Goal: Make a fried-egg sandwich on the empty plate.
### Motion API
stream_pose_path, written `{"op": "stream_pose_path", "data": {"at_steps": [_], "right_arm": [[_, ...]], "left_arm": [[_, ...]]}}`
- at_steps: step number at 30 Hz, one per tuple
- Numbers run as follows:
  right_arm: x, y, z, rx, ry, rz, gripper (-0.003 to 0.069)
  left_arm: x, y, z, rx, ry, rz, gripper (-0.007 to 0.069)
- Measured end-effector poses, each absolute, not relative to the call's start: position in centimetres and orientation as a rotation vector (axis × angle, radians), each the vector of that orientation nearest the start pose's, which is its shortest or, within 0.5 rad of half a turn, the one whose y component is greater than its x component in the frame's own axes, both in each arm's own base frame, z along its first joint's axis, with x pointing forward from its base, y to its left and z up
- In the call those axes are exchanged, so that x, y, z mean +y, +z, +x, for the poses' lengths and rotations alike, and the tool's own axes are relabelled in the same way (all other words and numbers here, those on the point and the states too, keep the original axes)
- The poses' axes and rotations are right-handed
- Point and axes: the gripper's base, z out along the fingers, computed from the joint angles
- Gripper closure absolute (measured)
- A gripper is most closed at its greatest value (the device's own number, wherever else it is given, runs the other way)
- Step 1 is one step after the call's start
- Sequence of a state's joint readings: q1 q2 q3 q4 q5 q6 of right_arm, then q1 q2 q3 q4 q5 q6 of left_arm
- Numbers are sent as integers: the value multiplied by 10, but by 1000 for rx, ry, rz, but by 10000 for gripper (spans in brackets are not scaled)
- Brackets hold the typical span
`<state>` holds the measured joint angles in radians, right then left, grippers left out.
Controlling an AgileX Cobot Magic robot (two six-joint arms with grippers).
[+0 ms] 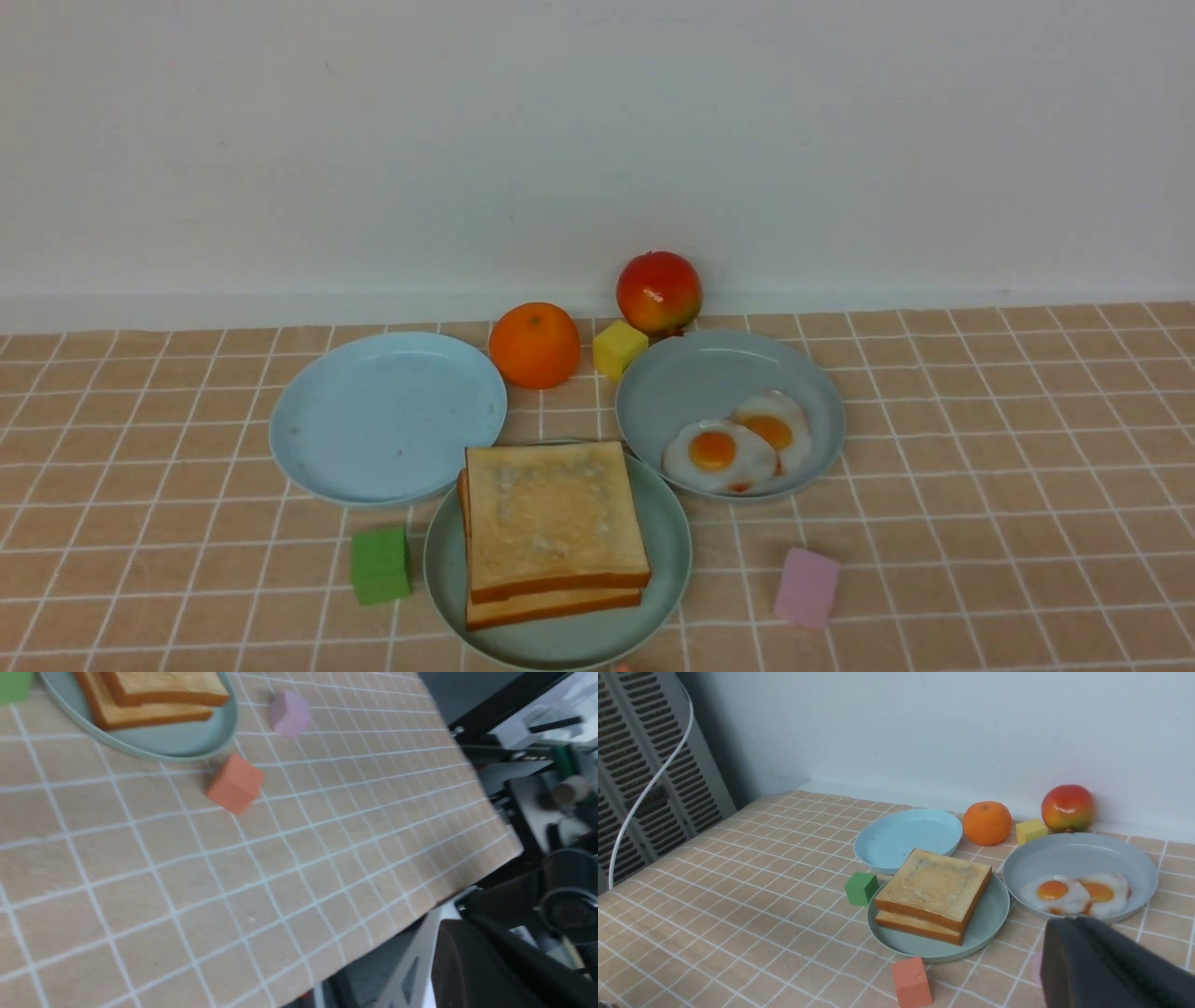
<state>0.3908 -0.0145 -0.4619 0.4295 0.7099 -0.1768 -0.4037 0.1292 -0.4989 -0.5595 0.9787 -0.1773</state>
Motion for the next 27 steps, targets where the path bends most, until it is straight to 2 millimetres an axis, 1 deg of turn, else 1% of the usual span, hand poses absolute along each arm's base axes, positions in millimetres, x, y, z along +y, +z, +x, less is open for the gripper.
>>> {"op": "stream_pose_path", "data": {"at_steps": [15,17,19,22,23,24,25,27], "right_arm": [[25,301,-5,1658,641,-407,666],[25,301,-5,1658,641,-407,664],[25,301,-5,1660,641,-407,664],[25,300,-4,1663,640,-407,664],[25,300,-4,1663,640,-407,664],[25,300,-4,1663,640,-407,664],[25,300,-4,1663,640,-407,664],[25,300,-4,1663,640,-407,662]], "left_arm": [[-42,293,-3,2112,-1015,201,638],[-41,290,0,2107,-984,204,638],[-36,289,6,2037,-879,186,638],[-22,288,21,1858,-601,74,638],[-21,286,23,1851,-584,65,638],[-14,282,30,1777,-453,2,638],[-11,278,33,1745,-390,-23,638],[-4,264,39,1727,-247,-62,638]]}}
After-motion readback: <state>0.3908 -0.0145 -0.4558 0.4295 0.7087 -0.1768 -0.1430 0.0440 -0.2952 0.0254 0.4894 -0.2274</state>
